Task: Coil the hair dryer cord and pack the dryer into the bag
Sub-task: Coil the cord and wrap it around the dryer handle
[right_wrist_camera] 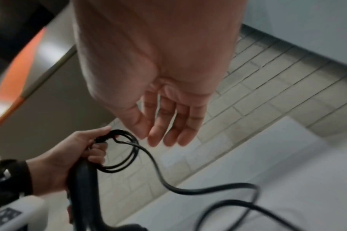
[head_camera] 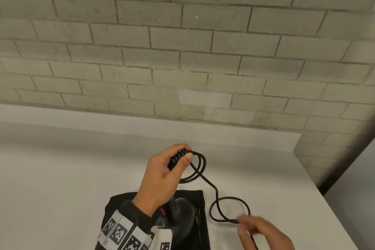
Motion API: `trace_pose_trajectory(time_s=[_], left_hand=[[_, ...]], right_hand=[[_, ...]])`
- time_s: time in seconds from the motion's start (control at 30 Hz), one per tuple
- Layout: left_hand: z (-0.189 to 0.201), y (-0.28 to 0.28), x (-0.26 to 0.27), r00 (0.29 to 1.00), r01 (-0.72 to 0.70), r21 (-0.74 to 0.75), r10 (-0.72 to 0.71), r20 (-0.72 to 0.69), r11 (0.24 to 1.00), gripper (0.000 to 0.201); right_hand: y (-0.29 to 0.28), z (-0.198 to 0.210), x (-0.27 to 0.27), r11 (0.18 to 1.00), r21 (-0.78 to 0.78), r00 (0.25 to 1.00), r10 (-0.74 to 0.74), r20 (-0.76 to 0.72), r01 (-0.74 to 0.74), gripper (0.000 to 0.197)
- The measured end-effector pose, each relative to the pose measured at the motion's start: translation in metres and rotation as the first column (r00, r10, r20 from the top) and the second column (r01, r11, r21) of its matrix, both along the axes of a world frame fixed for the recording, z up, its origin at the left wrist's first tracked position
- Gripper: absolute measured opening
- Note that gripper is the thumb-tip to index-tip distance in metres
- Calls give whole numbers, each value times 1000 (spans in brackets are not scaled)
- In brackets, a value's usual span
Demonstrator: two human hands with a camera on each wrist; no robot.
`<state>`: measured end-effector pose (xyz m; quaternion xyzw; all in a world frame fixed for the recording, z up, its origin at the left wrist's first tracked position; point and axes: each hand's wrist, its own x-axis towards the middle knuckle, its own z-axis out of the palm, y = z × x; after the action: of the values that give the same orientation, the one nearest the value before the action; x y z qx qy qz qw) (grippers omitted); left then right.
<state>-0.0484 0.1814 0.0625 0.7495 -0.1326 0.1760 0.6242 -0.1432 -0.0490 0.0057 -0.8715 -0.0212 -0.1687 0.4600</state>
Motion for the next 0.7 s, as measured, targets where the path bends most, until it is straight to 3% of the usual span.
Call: trace_pose_trajectory(time_s=[0.03,0.1,0.2,0.27,0.37,0.47,0.7], left_hand=[[0,-1,-1,1000,7,8,-7,5,1000,17],[0,-3,-4,1000,26,15,-26,16,1000,17],[1,-3,-7,998,46,42,-47,42,998,15],[0,-2,-7,998,35,39,-37,45,999,17],[1,2,-5,999,8,59,-10,36,998,24],[2,1,-5,997,54,89,-59,55,995,20],[7,-11,-12,979,152,195,-174,105,969,25]], right_hand=[[9,9,13,996,-42,996,86,35,-84,45],[33,13,31,996,46,997,74,35,-75,42],[46,27,49,976,17,962,215,-169,-215,31],[52,32,53,945,-7,941,324,-101,-326,11],[47,44,56,956,-71,940,293,177,-285,16],[42,64,61,956,-115,880,294,373,-270,16],[33,106,86,902,-165,808,431,401,-399,14]])
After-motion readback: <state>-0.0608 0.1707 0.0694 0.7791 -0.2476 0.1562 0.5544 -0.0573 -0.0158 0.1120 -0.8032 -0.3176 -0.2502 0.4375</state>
